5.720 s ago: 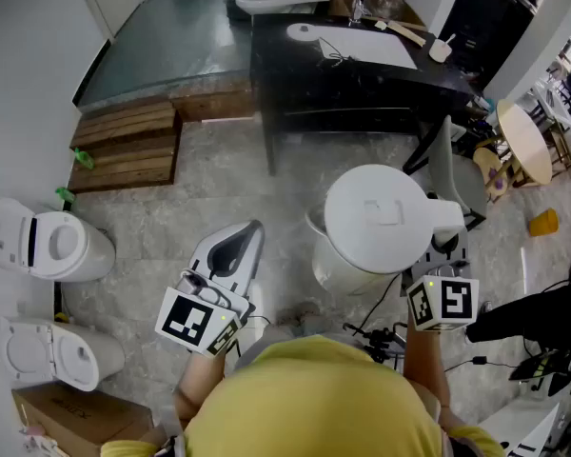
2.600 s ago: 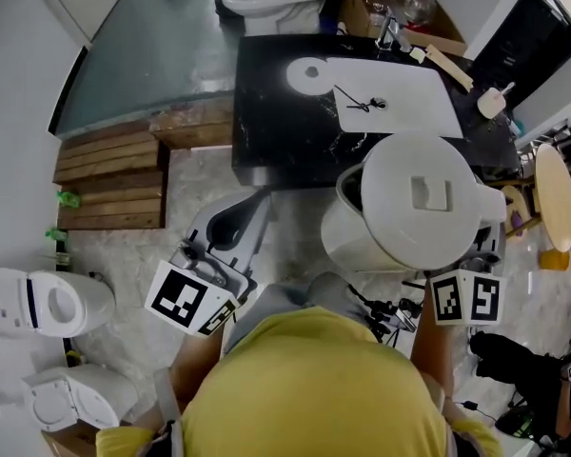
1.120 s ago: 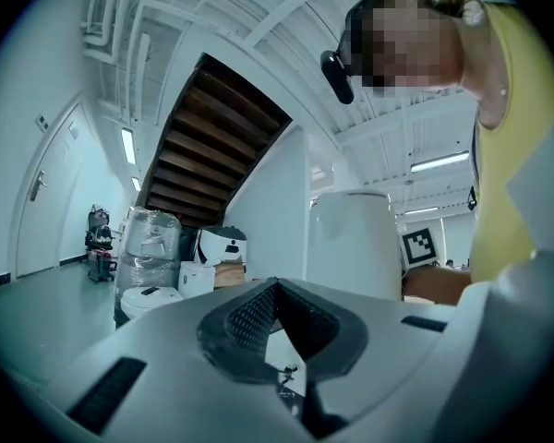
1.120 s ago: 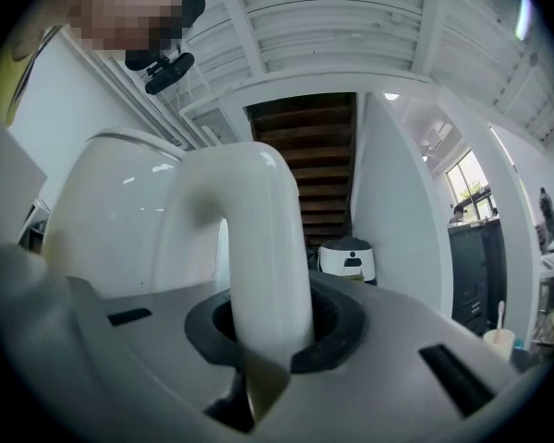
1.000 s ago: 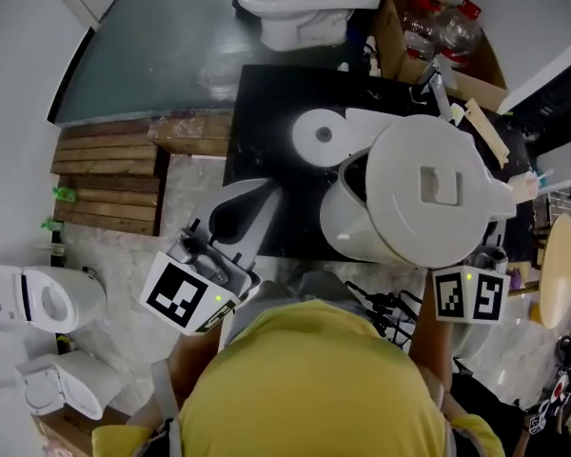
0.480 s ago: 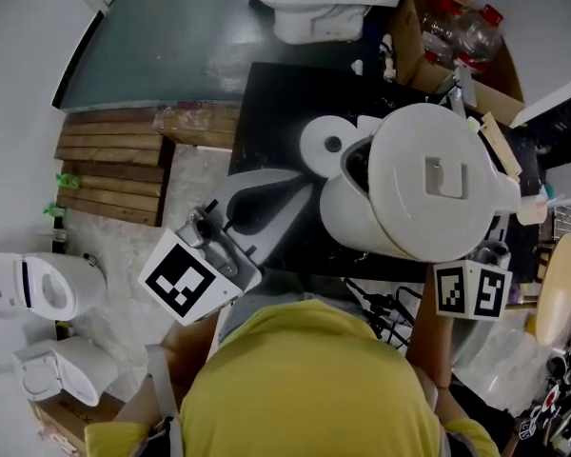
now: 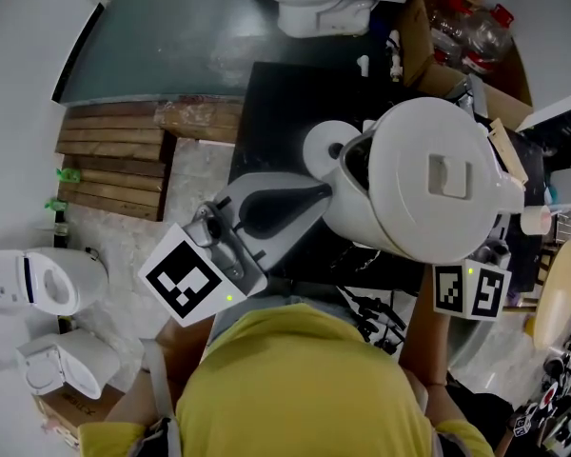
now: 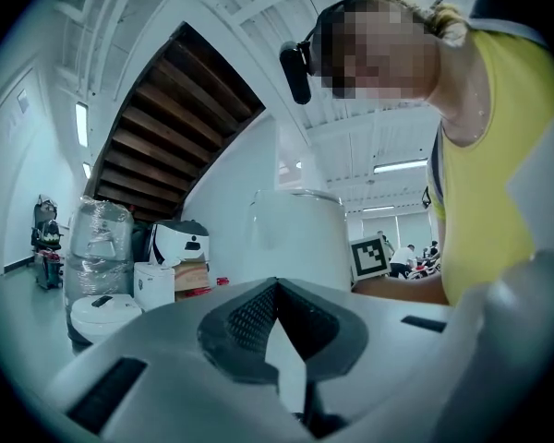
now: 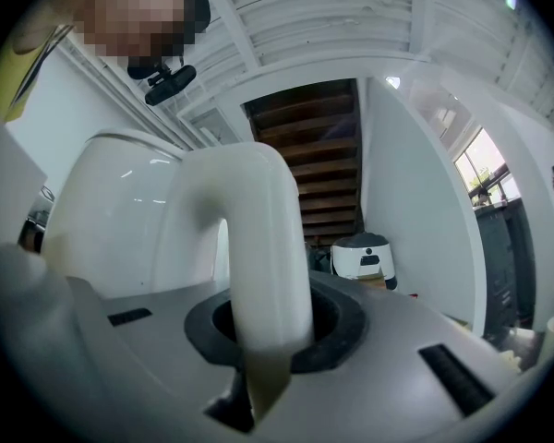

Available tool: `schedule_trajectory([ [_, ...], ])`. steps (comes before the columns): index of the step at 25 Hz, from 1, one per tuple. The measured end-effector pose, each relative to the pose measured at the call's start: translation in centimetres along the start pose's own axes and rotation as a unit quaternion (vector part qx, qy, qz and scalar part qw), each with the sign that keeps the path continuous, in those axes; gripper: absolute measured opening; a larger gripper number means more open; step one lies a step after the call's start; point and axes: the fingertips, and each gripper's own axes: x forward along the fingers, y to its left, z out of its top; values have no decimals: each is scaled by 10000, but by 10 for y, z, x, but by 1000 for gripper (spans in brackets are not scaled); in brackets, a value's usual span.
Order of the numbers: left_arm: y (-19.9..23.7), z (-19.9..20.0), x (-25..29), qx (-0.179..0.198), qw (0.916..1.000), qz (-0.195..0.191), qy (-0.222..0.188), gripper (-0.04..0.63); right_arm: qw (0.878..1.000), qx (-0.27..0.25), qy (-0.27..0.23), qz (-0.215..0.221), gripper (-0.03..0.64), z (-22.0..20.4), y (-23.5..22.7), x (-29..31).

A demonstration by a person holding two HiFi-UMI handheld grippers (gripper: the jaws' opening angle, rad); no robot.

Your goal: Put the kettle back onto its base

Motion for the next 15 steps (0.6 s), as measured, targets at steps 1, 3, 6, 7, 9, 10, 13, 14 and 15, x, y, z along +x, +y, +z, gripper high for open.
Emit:
schedule_trajectory([
  [1,2,-1,2,3,10000,-22,7,2,10000,-3,-23,-1,57,0,0,3],
  [3,6,-3,6,31,10000,-50,54,2,10000,1,-62,-7,58,-2,-1,9],
  [6,12,-8,14,83,9999,-66,123,2,10000,18,-79,-2,57,-7,-4,17],
  [7,14,-9,16,69,9999,-57,131,2,10000,20,-80,10,57,-8,-6,20],
  [9,20,-12,21,13,9999,-35,145,2,10000,13,-84,40,57,-12,-9,27],
  [10,23,-13,22,-2,9999,-27,162,2,9999,-2,-91,57,57,-13,-9,30],
  [13,33,-19,25,17,9997,9,230,2,9999,-88,-102,104,57,-19,-8,40],
  [14,37,-21,25,19,9997,40,242,2,9998,-112,-103,119,57,-21,-7,44],
  [15,40,-23,25,10,9997,77,247,2,9998,-128,-102,136,57,-24,-7,48],
])
